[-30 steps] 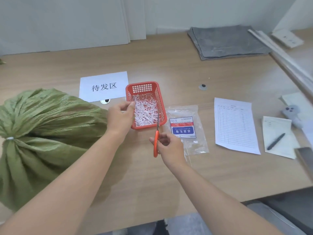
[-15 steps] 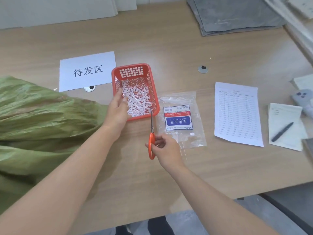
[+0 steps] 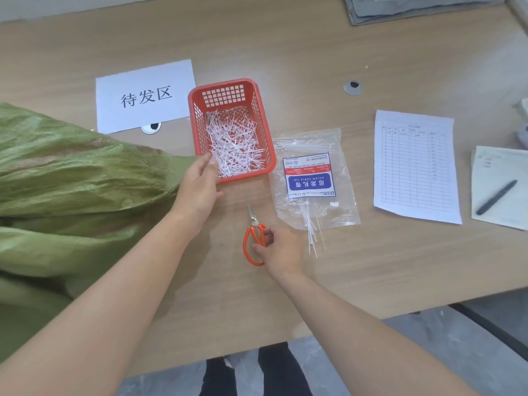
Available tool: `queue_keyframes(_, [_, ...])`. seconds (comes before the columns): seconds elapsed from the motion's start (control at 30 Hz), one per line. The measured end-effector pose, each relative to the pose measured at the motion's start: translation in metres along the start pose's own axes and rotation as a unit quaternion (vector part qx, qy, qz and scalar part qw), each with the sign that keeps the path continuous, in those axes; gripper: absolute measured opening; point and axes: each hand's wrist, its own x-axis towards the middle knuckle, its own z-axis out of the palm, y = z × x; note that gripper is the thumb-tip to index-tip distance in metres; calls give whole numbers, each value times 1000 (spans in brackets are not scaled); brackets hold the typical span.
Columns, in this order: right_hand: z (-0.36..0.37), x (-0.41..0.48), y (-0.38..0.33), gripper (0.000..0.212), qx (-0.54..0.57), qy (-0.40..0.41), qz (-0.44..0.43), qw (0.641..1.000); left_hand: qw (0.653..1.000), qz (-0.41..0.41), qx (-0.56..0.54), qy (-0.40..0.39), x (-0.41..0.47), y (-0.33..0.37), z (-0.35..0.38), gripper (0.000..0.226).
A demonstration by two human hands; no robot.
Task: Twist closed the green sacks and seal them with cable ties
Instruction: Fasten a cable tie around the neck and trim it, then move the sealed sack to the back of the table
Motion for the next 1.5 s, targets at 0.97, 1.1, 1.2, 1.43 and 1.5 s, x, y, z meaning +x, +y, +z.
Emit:
queue_keyframes(0.97, [38, -27, -9, 26, -128, 126, -9, 984, 1000, -19, -9, -21, -72, -34, -62, 52])
queue_keyframes(1.1, [42, -38, -45, 28, 73, 147, -2, 986, 999, -13, -26, -29, -88, -18, -78, 51])
queue_keyframes(1.2, [39, -56, -83, 26, 160, 133, -36, 978, 999, 7, -37, -29, -98, -1, -92, 49])
queue_keyframes(1.43, [36, -105, -163, 36, 246, 116, -96, 957, 996, 61, -63, -27, -130, 33, -141, 23])
queue_keyframes(1.5, [43, -120, -183, 38, 261, 119, -115, 951, 994, 79, -67, -21, -138, 38, -161, 22])
